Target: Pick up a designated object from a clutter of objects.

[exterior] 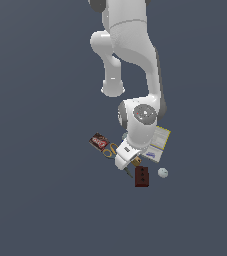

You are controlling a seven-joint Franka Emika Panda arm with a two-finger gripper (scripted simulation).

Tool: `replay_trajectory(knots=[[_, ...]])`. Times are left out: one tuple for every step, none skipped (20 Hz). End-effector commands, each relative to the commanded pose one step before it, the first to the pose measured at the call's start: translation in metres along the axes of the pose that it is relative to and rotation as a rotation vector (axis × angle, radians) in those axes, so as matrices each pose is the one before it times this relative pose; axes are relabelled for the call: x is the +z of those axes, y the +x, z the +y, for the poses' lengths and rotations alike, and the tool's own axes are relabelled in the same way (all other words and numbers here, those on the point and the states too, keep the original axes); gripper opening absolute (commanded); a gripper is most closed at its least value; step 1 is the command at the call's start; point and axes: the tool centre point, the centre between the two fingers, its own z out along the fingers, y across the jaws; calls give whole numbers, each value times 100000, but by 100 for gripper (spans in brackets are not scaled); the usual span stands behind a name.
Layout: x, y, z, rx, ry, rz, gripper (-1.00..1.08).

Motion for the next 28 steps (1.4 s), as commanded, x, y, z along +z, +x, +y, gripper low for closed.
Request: replay_trajectory(knots=[[807,-197,-552,-514,890,-994,-100],[0,0,0,0,0,0,-100],[0,0,0,0,0,0,-100],[0,0,0,0,0,0,-100],[0,0,0,0,0,0,-100],[0,0,0,0,0,0,-100],[0,0,0,0,0,0,-100],[0,0,0,0,0,0,-100],[0,0,0,0,0,0,-100],[0,0,0,0,0,0,-100],[-225,93,96,32,-258,307,-100],[-25,-7,4,0,0,0,-100],[-76,-20,11,0,0,0,-100],[-127,-34,19,0,0,0,-100],[-178,-47,27,0,0,0,-100],[-229,-61,34,0,0,0,-100],[-280,-75,42,0,0,0,-100],[-332,-88,50,0,0,0,-100],[-385,-102,57,0,0,0,-100],[-438,-116,65,0,0,0,-100],[-492,-130,73,0,0,0,-100],[-547,-144,81,0,0,0,-100],[-584,-146,74,-31,2,-38,-100],[-661,-173,98,0,0,0,-100],[-720,-187,106,0,0,0,-100],[-779,-202,114,0,0,0,-100],[-835,-215,122,0,0,0,-100],[-888,-228,129,0,0,0,-100]])
